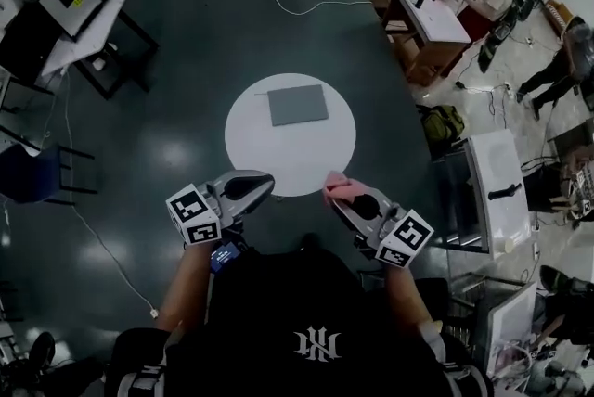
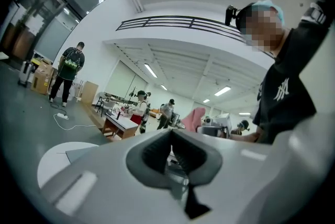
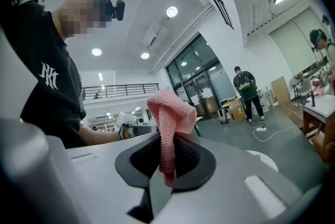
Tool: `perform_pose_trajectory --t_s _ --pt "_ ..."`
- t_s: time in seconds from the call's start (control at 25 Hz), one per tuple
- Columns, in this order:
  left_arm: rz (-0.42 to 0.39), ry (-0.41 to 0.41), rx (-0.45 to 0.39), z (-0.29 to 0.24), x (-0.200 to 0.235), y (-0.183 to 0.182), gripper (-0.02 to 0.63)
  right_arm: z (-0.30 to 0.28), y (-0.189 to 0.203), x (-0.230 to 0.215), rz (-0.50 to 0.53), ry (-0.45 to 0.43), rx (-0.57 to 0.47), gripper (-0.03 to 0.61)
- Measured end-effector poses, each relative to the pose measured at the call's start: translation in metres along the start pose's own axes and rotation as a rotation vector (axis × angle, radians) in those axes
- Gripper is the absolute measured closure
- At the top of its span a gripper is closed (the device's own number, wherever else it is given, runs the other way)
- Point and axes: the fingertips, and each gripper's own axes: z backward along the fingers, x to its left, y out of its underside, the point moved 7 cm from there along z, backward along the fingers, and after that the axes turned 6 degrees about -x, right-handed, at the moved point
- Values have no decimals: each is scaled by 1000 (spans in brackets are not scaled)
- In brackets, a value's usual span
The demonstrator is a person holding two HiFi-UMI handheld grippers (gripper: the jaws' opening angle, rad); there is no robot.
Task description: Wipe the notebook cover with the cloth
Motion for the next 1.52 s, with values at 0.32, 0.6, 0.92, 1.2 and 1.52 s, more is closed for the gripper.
perform_pose_trajectory --t_s 0.32,0.6,0.92,1.2,1.52 --pt "-11 -153 6 -26 57 -10 611 -38 -1 -83 -46 -109 17 546" --pt "24 -229 57 -16 106 1 611 -80 22 -119 -107 -144 60 546" --pt "83 -224 43 7 195 12 611 -153 38 -144 -117 -43 137 546" --pt "158 -195 27 14 279 23 611 -220 48 -175 -119 10 225 545" --pt "248 -194 80 4 353 69 609 -262 58 -217 -85 80 256 544"
